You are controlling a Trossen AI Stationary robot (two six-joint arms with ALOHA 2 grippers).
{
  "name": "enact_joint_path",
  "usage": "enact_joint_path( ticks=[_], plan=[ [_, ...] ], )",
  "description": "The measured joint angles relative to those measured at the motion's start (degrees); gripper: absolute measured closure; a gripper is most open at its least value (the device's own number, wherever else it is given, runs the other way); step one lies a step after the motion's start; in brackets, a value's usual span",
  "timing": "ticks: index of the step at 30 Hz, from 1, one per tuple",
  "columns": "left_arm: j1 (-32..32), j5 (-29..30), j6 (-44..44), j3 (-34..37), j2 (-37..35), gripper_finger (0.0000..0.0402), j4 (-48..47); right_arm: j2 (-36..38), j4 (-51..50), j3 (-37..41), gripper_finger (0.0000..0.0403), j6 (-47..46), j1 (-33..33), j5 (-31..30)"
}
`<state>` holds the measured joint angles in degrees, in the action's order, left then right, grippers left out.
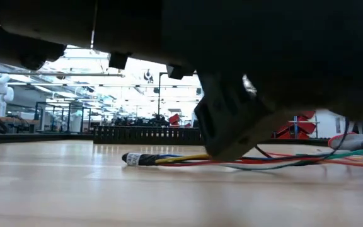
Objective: Ziptie cables
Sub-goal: Wrap the cable wires with the black zip tie
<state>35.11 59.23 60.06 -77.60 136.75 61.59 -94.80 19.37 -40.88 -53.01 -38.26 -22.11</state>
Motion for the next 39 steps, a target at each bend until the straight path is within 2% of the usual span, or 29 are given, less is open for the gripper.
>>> enact_joint_path(
  ticks=[30,33,39],
  plan=[
    [-0.59,-0.62,-1.34,0.0,0.0,0.0401,-0.6,-1.6,1.89,0.0,0.0403,-0.19,-0.11,2.55],
    [-0.61,-0.98,-4.17,0.0,0.0,0.0401,-0.45,-2.66,2.82,0.0,0.0403,-0.17,-0.11,2.45],
    [-0.48,-6.44,-12.1,1.12,0.0,0.0402,1.05,-2.71,6.0,0.02,0.0403,5.66,-1.18,1.69]
  ],
)
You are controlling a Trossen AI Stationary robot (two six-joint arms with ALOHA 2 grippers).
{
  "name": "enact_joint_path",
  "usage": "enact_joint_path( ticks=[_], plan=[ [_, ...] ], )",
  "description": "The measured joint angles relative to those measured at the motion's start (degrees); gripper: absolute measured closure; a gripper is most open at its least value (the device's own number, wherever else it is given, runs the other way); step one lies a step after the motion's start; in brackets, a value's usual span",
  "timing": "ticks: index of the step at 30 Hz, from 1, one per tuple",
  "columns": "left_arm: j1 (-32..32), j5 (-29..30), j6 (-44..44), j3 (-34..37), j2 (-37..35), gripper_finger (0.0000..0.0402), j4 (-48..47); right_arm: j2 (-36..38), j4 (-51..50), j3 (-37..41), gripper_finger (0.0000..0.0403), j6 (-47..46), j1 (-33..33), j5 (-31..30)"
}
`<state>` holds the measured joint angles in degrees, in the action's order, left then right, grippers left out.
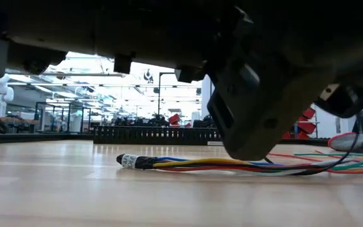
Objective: Ziptie cables
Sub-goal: Wrap the cable wires with the black zip tie
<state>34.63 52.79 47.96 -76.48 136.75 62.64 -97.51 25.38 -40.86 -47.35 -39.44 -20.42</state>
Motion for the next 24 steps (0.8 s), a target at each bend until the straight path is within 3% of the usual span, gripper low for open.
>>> enact_joint_path(
  ticks=[8,24],
  plan=[
    [0.71,-1.89,1.44,1.98,0.0,0.0402,7.43,0.02,6.5,0.0,0.0403,4.0,-0.59,2.5],
    [0.81,-2.86,3.74,2.0,0.0,0.0402,7.34,-5.25,13.21,0.02,0.0403,3.3,-0.38,2.77]
  ],
)
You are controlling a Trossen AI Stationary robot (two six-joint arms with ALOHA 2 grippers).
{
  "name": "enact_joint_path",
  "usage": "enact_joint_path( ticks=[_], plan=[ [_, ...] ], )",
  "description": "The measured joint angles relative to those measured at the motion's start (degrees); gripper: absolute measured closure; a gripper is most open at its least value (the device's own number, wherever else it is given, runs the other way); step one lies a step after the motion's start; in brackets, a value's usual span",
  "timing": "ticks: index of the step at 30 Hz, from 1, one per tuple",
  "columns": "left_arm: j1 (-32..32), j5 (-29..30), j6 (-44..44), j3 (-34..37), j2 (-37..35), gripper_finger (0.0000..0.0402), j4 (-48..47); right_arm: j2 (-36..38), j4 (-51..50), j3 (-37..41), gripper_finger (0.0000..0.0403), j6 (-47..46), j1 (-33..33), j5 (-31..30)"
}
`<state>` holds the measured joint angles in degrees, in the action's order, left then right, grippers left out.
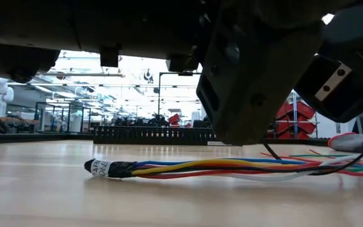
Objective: Ziptie cables
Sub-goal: Wrap the cable wires with the black zip tie
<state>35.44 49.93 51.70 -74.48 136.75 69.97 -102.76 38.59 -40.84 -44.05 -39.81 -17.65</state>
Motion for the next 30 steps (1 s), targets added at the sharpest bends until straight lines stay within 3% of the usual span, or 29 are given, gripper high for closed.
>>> enact_joint_path(
  ticks=[30],
  plan=[
    [1.46,1.61,-0.35,0.02,0.02,0.0402,-3.41,0.0,-1.14,0.0,0.0403,0.5,0.35,-1.59]
  ],
)
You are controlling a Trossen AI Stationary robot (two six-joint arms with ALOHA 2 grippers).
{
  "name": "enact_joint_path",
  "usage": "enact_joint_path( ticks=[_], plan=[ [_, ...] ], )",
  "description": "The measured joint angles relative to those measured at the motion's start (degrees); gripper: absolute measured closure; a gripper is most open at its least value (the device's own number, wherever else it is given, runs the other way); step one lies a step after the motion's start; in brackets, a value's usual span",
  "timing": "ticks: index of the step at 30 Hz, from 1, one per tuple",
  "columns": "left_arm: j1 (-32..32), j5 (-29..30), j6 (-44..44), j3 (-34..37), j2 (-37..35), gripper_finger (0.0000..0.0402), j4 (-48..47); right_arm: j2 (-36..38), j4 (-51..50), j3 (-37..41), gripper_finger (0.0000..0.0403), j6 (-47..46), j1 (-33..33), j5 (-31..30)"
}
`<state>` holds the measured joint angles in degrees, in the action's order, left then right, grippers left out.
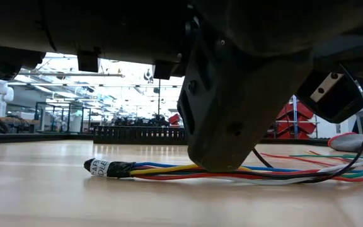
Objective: Ziptie cables
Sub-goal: Wrap the cable wires with the black zip tie
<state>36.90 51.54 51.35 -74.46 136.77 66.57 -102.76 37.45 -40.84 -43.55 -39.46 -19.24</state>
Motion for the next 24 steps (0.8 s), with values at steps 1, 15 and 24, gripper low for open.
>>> enact_joint_path(
  ticks=[1,15,24],
  plan=[
    [-0.02,0.03,0.02,0.0,0.0,0.0402,0.0,0.0,0.0,0.0,0.0403,-0.1,0.0,0.0],
    [-0.15,0.84,0.09,0.0,0.0,0.0402,0.11,0.0,0.0,0.0,0.0403,-0.74,-0.57,0.05],
    [-0.13,0.84,0.08,0.0,0.0,0.0402,0.28,0.0,-0.63,0.0,0.0403,-0.74,-0.49,-0.02]
  ],
)
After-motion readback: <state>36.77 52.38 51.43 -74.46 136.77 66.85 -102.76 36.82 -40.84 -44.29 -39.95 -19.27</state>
